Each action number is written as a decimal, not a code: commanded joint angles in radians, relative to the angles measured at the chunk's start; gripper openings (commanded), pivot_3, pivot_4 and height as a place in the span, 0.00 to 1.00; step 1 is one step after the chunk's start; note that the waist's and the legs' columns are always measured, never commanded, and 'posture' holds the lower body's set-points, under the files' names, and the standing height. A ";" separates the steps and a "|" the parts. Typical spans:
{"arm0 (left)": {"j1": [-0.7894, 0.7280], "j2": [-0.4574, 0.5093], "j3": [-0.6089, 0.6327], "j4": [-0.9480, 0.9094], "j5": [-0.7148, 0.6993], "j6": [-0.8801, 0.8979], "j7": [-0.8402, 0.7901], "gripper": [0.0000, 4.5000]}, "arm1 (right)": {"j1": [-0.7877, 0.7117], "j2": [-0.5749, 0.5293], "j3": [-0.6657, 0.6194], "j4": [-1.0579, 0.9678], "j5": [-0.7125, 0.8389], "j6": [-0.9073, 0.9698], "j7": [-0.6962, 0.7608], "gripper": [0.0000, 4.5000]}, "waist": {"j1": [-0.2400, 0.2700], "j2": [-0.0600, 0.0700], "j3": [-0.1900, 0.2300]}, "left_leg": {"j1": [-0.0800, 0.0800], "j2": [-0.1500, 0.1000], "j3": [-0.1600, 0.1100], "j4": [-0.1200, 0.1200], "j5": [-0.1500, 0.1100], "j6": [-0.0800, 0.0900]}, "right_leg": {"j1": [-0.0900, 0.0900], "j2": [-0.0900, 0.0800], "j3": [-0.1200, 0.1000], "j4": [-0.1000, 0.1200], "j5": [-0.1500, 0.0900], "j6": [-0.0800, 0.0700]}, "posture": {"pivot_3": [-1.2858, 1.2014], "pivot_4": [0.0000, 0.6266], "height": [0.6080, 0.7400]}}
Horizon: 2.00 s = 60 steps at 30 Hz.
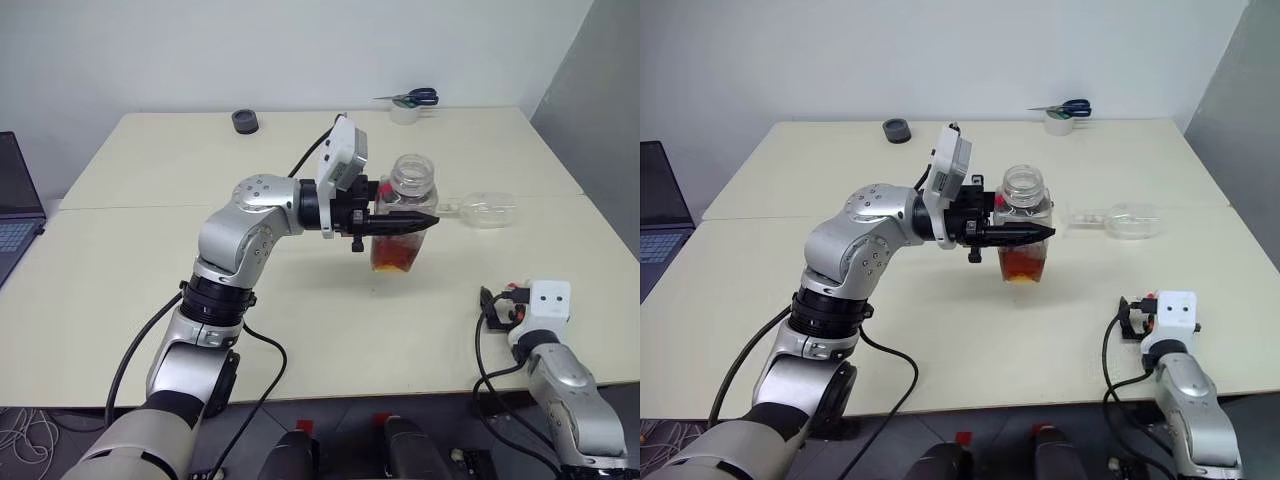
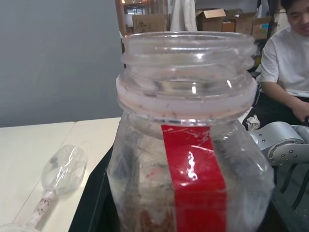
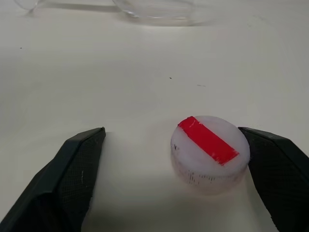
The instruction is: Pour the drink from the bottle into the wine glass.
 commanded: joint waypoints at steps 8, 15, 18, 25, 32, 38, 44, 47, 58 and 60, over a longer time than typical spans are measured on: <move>-0.001 0.009 0.015 -0.064 -0.017 0.002 0.018 0.39 | -0.041 -0.133 -0.030 -0.101 -0.064 -0.011 0.116 0.99 | -0.001 0.000 0.000 | 0.001 0.000 0.000 0.000 0.000 0.000 | 0.001 0.000 0.000 0.000 0.000 0.000 | 0.52 0.24 1.00; 0.010 0.032 0.039 -0.058 0.000 0.002 0.068 0.39 | -0.209 -0.224 -0.042 -0.262 0.175 0.007 0.381 0.99 | -0.003 0.001 0.001 | 0.011 0.001 -0.001 -0.003 0.000 0.001 | 0.012 0.001 -0.001 -0.003 -0.001 0.001 | 0.52 0.24 1.00; 0.002 0.035 0.044 0.016 0.102 -0.060 0.186 0.39 | -0.303 -0.321 -0.065 -0.366 0.429 0.185 0.484 0.99 | -0.001 0.001 0.001 | 0.011 0.000 -0.002 -0.002 -0.001 0.001 | 0.013 0.001 -0.002 -0.003 -0.001 0.001 | 0.52 0.24 1.00; -0.081 0.035 0.105 0.288 0.342 -0.244 0.565 0.39 | -0.643 -0.483 -0.105 -0.315 0.840 0.431 0.497 0.99 | 0.004 -0.001 0.003 | 0.009 -0.001 -0.009 -0.001 -0.001 0.002 | 0.015 -0.001 -0.007 -0.007 0.000 0.000 | 0.52 0.24 1.00; -0.061 0.046 0.217 0.396 0.460 -0.301 0.911 0.39 | -0.729 -0.424 -0.004 -0.258 0.798 0.414 0.491 0.99 | 0.005 -0.002 0.003 | 0.007 -0.001 -0.009 -0.003 -0.001 0.001 | 0.013 -0.006 -0.006 -0.009 0.000 0.001 | 0.52 0.24 1.00; 0.041 0.016 0.360 0.417 0.376 -0.387 0.993 0.39 | -0.734 -0.335 0.051 -0.255 0.766 0.397 0.469 0.99 | 0.008 -0.002 0.003 | 0.006 -0.002 -0.009 -0.002 -0.001 0.001 | 0.011 -0.008 -0.006 -0.008 0.000 0.001 | 0.52 0.24 1.00; 0.059 0.011 0.376 0.533 0.386 -0.515 1.001 0.39 | -0.738 -0.316 0.069 -0.249 0.725 0.393 0.484 0.99 | 0.022 -0.003 0.003 | 0.004 -0.002 -0.010 -0.001 -0.001 0.001 | 0.011 -0.008 -0.008 -0.008 0.000 0.001 | 0.52 0.24 1.00; 0.054 0.013 0.368 0.575 0.392 -0.547 0.996 0.39 | -0.743 -0.309 0.069 -0.247 0.719 0.395 0.484 0.99 | 0.027 -0.003 0.003 | 0.004 -0.003 -0.009 -0.001 -0.001 0.001 | 0.011 -0.009 -0.008 -0.009 0.000 0.001 | 0.52 0.24 1.00; 0.095 0.001 0.367 0.638 0.374 -0.587 0.934 0.39 | -0.742 -0.307 0.069 -0.272 0.721 0.417 0.472 0.99 | 0.026 -0.003 0.003 | 0.004 -0.003 -0.009 -0.001 -0.001 0.001 | 0.010 -0.008 -0.008 -0.008 0.000 0.001 | 0.52 0.24 1.00; 0.098 0.001 0.364 0.652 0.376 -0.593 0.927 0.39 | -0.740 -0.303 0.068 -0.277 0.725 0.420 0.466 0.99 | 0.026 -0.003 0.003 | 0.005 -0.003 -0.009 -0.001 -0.001 0.001 | 0.010 -0.008 -0.008 -0.008 0.000 0.001 | 0.52 0.24 1.00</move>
